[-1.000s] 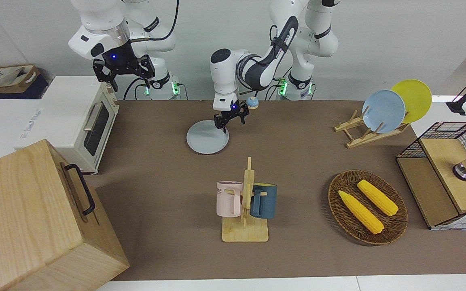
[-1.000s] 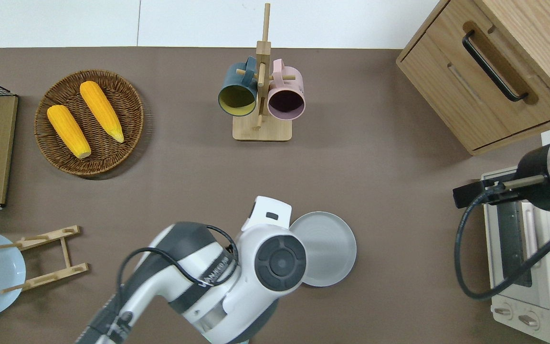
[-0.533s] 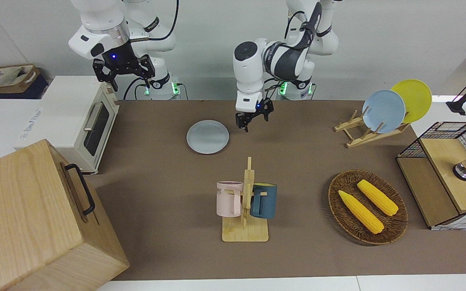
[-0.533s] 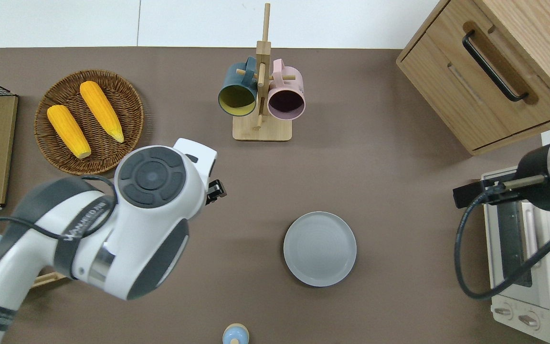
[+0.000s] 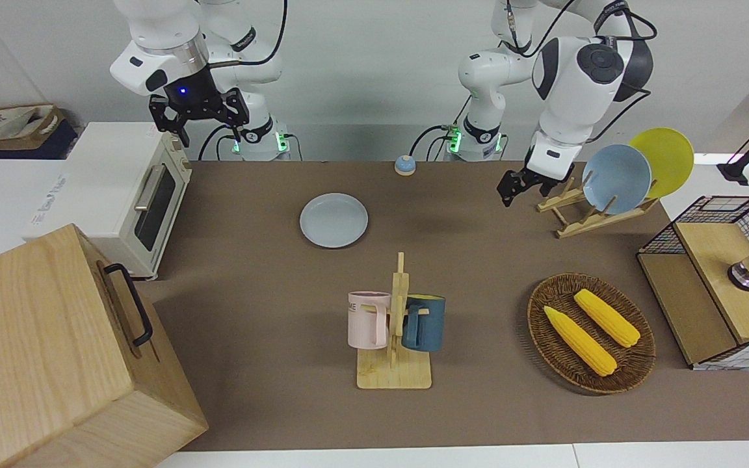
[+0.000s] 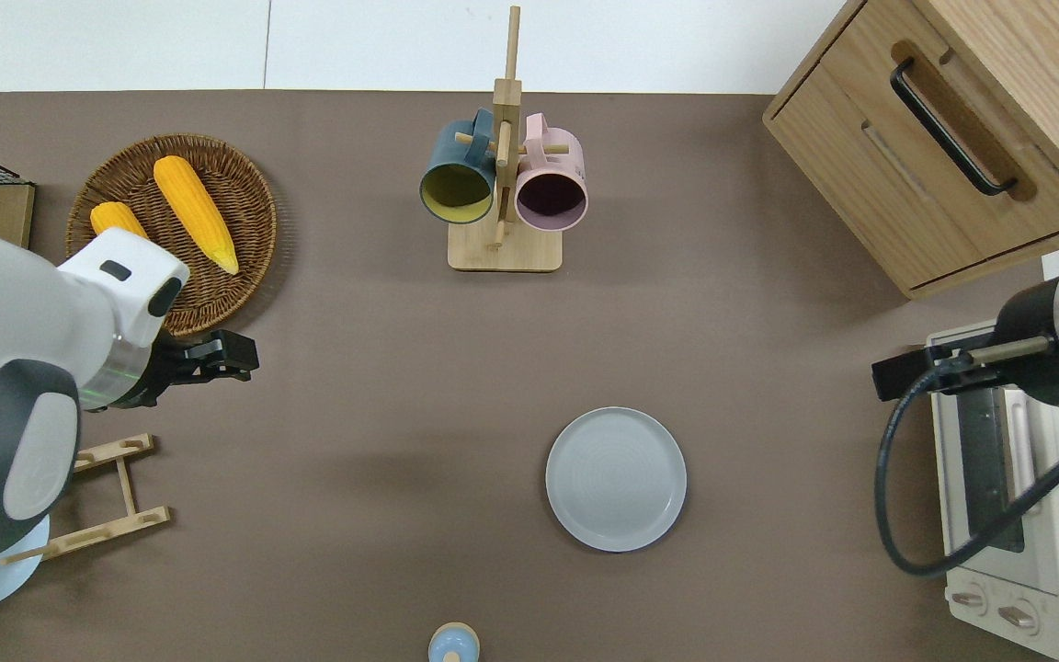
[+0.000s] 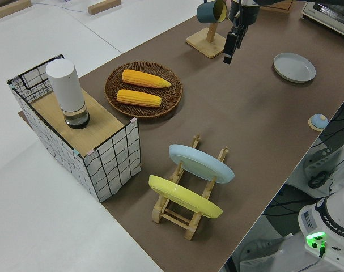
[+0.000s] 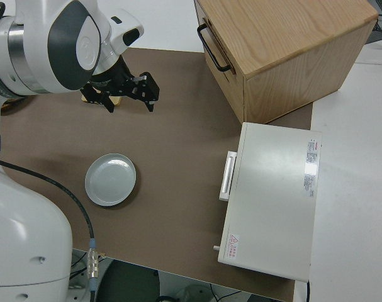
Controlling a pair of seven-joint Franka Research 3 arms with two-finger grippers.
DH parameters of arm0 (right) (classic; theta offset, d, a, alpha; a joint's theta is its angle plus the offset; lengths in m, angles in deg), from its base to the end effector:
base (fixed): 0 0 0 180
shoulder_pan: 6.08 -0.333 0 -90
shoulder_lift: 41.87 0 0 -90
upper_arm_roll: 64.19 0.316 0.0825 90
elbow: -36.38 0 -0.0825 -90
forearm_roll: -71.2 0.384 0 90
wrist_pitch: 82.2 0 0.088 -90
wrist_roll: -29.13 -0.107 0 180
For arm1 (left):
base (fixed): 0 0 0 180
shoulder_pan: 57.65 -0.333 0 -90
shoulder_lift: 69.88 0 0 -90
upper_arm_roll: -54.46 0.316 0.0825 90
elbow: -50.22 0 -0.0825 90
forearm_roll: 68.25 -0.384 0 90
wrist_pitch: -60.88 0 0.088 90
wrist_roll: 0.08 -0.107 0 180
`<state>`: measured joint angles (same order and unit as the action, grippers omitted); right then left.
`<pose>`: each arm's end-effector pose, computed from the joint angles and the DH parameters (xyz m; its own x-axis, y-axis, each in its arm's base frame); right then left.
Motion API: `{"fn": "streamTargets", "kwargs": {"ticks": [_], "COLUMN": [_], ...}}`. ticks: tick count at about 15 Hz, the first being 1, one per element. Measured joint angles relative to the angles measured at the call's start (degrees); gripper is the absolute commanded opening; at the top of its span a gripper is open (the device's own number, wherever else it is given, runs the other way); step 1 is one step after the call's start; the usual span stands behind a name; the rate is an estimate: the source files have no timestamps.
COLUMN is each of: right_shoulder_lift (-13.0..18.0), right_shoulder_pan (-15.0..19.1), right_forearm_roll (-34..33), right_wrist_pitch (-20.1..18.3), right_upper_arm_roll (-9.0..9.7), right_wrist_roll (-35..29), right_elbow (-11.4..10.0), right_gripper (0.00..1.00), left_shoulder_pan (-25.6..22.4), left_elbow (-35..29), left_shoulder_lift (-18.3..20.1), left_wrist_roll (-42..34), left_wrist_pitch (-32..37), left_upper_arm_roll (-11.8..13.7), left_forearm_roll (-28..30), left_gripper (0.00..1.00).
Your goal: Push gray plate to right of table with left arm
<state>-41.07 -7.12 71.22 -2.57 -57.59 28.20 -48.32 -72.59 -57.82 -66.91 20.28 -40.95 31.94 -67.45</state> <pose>0.5262 0.0711 0.6597 0.9904 0.1164 -0.0745 0.1169 -0.9931 0.0025 0.5355 -0.0759 0.5187 0.9726 0.2258 -0.0544 0.2247 -0.9741 -0.0270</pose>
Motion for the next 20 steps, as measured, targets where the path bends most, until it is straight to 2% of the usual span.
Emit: {"fn": "streamTargets", "kwargs": {"ticks": [7,12,17,20], "right_shoulder_lift": [0.0,0.0,0.0,0.0], "right_shoulder_pan": [0.0,0.0,0.0,0.0], "right_forearm_roll": [0.0,0.0,0.0,0.0], "right_wrist_pitch": [0.0,0.0,0.0,0.0], "right_upper_arm_roll": [0.0,0.0,0.0,0.0], "right_wrist_roll": [0.0,0.0,0.0,0.0], "right_elbow": [0.0,0.0,0.0,0.0], "right_gripper": [0.983,0.983,0.983,0.983], "left_shoulder_pan": [-0.6,-0.5,-0.3,-0.3], "left_elbow": [0.0,0.4,2.3,2.3], "left_shoulder_lift": [1.5,2.2,2.5,2.5], "left_wrist_roll": [-10.5,-11.6,-11.8,-11.8], "left_wrist_pitch": [1.9,3.7,3.9,3.9], "left_upper_arm_roll": [4.2,4.1,2.4,2.4], "left_forearm_roll": [0.2,0.5,0.5,0.5], "left_gripper": [1.0,1.0,1.0,1.0]}}
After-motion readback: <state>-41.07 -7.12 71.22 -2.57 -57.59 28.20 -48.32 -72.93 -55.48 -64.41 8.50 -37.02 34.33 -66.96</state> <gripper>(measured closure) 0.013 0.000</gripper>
